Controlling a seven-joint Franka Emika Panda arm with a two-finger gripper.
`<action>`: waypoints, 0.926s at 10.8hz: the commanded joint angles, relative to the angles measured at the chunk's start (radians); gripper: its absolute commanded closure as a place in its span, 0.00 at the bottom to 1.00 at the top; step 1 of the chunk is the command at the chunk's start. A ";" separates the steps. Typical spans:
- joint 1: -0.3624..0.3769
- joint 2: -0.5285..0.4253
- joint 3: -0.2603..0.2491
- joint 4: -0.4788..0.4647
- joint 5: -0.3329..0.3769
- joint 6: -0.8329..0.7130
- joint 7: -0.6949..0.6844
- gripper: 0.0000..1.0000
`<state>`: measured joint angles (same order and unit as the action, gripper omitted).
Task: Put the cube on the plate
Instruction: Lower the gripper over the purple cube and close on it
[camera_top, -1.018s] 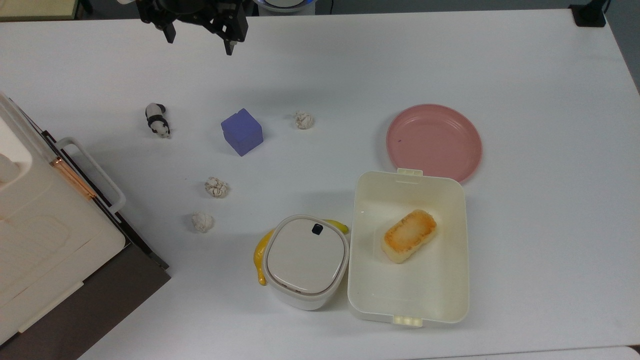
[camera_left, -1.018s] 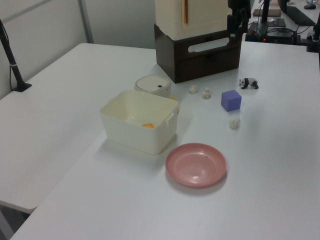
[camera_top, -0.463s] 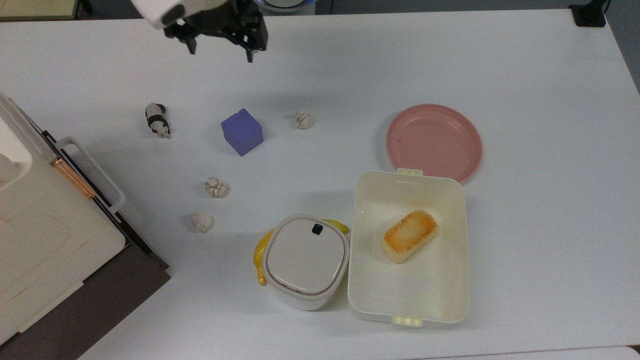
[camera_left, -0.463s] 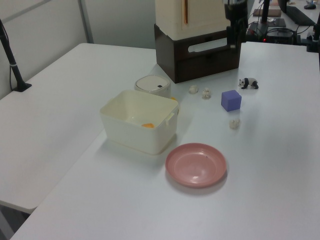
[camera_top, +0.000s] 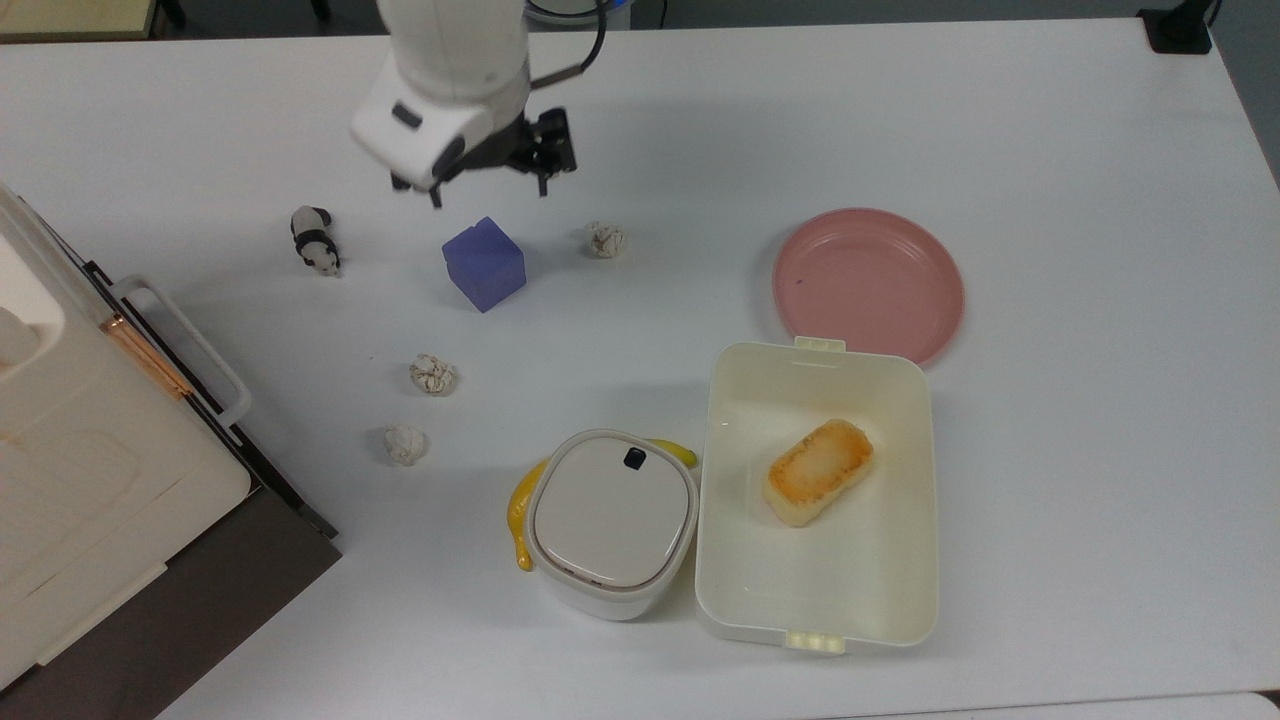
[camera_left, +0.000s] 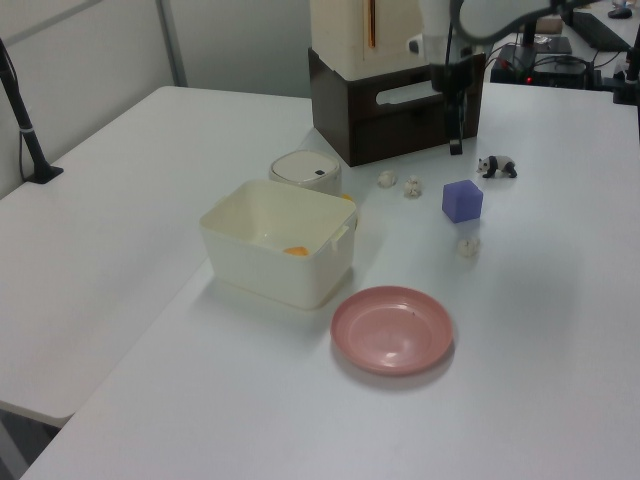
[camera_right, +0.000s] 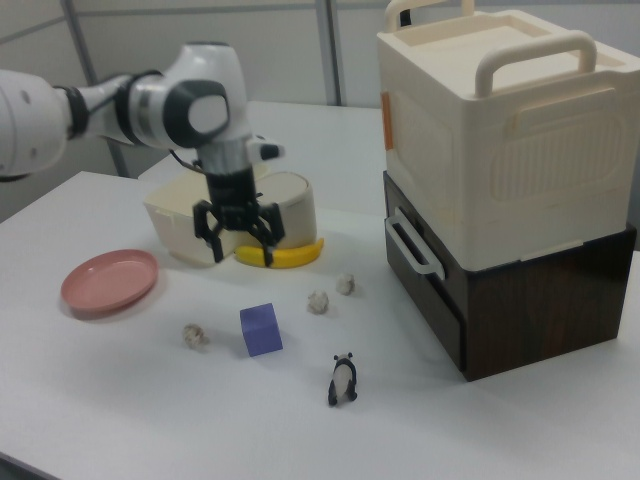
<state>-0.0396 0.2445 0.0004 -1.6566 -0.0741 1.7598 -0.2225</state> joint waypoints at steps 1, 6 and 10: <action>0.069 0.051 -0.088 -0.037 -0.080 0.101 -0.196 0.00; 0.130 0.065 -0.095 -0.239 -0.193 0.254 -0.253 0.00; 0.148 0.065 -0.103 -0.267 -0.193 0.253 -0.255 0.00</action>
<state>0.0857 0.3464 -0.0694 -1.8717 -0.2532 1.9819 -0.4500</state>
